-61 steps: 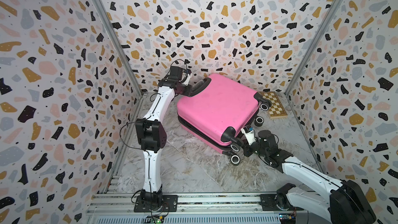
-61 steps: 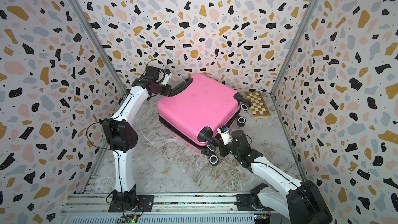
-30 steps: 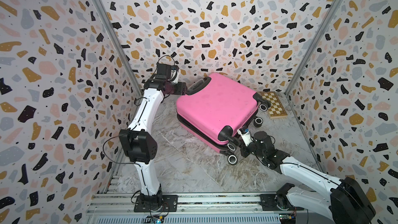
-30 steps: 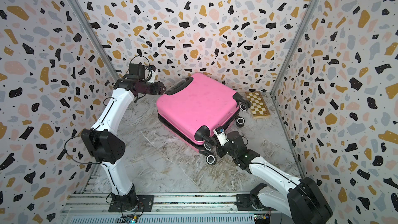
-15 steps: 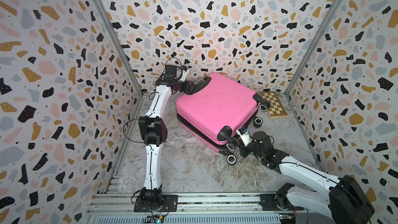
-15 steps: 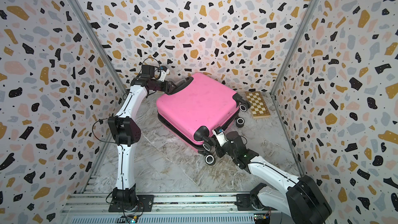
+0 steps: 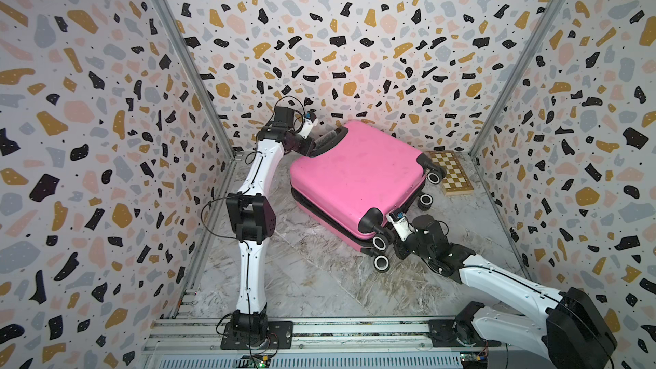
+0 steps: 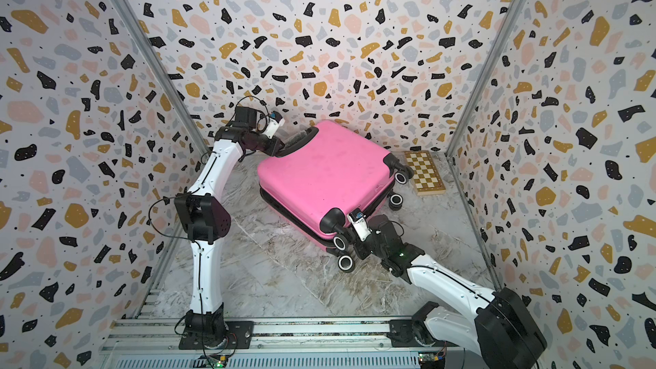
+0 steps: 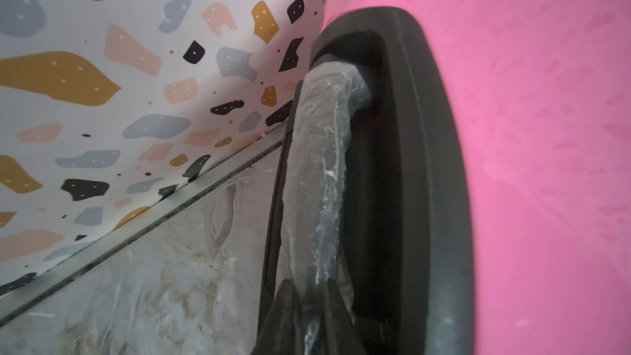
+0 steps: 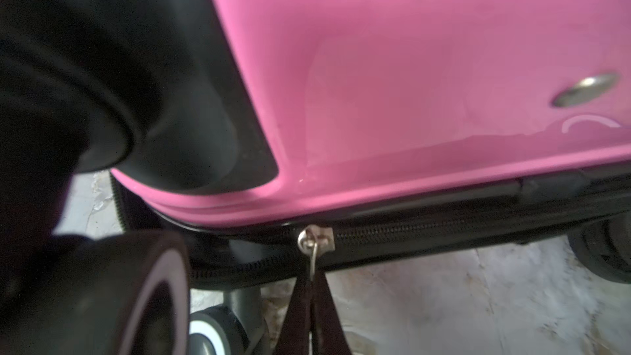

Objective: Close the suitcase zippers
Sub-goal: Zip the zipper on the suitcase.

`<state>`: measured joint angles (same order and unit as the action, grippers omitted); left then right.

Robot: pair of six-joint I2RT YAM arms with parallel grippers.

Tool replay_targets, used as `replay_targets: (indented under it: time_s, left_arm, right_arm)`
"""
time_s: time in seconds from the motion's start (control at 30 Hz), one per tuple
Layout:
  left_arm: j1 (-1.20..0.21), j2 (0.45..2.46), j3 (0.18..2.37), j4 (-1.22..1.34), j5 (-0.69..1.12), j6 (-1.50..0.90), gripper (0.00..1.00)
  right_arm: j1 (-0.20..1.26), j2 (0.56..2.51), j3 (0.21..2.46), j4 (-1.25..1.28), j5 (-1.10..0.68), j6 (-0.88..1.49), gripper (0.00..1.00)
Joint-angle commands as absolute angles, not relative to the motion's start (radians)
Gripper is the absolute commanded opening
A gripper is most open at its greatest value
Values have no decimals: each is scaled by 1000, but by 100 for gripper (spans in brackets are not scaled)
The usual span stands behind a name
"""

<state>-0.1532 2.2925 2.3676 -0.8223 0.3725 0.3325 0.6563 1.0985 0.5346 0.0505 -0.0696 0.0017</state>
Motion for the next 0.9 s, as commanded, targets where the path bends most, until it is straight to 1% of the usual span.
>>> replay_targets:
  time_s: [0.0, 0.07, 0.27, 0.3, 0.37, 0.67, 0.77, 0.8, 0.83, 0.87]
  left_arm:
    - [-186, 2336, 2175, -1327, 306, 374, 11]
    - [-180, 2284, 2108, -1329, 295, 353, 10]
    - [-157, 2104, 1883, -1301, 290, 287, 10]
    - [-154, 2076, 1853, -1299, 288, 277, 8]
    - [-148, 2033, 1807, -1292, 281, 256, 0]
    - [-130, 1800, 1646, -1261, 254, 130, 0]
    - [-130, 1725, 1599, -1275, 221, 93, 0]
    - [-132, 1701, 1591, -1285, 217, 87, 1]
    - [-132, 1677, 1587, -1292, 216, 82, 15]
    - [-133, 1655, 1588, -1298, 210, 76, 23]
  right_arm:
    - [663, 1061, 577, 86, -8, -13, 0]
    - [663, 1051, 571, 87, 18, -1, 0]
    - [663, 1015, 542, 81, 73, 12, 0]
    - [663, 1008, 539, 78, 77, 16, 0]
    - [663, 998, 531, 74, 80, 25, 0]
    - [663, 945, 486, 80, 68, 69, 0]
    - [663, 945, 474, 86, 68, 80, 0]
    - [663, 948, 472, 85, 73, 84, 0]
    - [662, 949, 470, 84, 79, 90, 0]
    - [661, 948, 470, 79, 83, 91, 0]
